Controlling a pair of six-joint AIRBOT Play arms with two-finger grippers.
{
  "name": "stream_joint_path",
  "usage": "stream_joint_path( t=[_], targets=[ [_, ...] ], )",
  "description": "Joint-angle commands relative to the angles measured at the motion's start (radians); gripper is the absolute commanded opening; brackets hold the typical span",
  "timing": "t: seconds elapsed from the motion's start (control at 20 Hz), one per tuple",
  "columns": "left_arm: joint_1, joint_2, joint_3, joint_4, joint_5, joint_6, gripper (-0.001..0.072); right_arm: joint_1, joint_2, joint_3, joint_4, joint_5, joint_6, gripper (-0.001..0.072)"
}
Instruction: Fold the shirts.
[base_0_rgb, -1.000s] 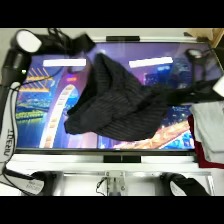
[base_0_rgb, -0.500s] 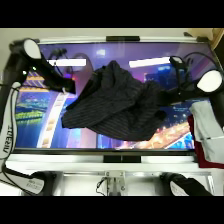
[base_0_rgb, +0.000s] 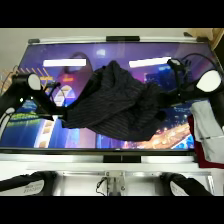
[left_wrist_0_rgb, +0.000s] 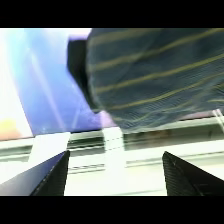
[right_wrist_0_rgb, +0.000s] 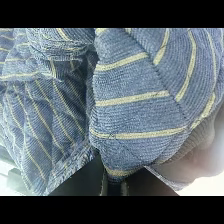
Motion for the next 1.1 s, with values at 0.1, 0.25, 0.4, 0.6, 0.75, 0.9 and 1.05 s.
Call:
stream_joint_path(
  t=[0.1,0.25,0.4,0.6,0.75,0.9,1.05],
  targets=[
    [0.029,0.062,-0.273,-0.256,0.398,-0.051,0.0720,0.000,0.000,0.000,0.001,-0.041,-0.002,0.0096],
    [0.023,-0.011,-0.278,-0.382,0.540,-0.041,0.0657,0.000,0.000,0.000,0.001,-0.042,-0.002,0.0096],
    [0.023,-0.020,-0.269,-0.411,0.594,-0.032,0.0060,0.000,0.000,0.000,0.000,-0.043,-0.001,0.0096],
    [0.023,0.029,-0.208,-0.393,0.579,0.043,0.0058,0.000,0.000,0.000,-0.002,-0.043,0.000,0.0097],
    [0.023,0.109,-0.119,-0.299,0.579,0.056,0.0057,0.000,0.000,0.000,-0.001,-0.043,-0.001,0.0096],
    [0.023,0.215,0.040,-0.151,0.586,0.129,0.0056,0.000,0.008,0.002,0.042,-0.052,-0.111,0.0096],
    [0.023,0.294,0.316,-0.022,0.656,0.130,0.0055,-0.001,0.067,0.070,0.054,-0.098,-0.284,0.0096]
  ],
)
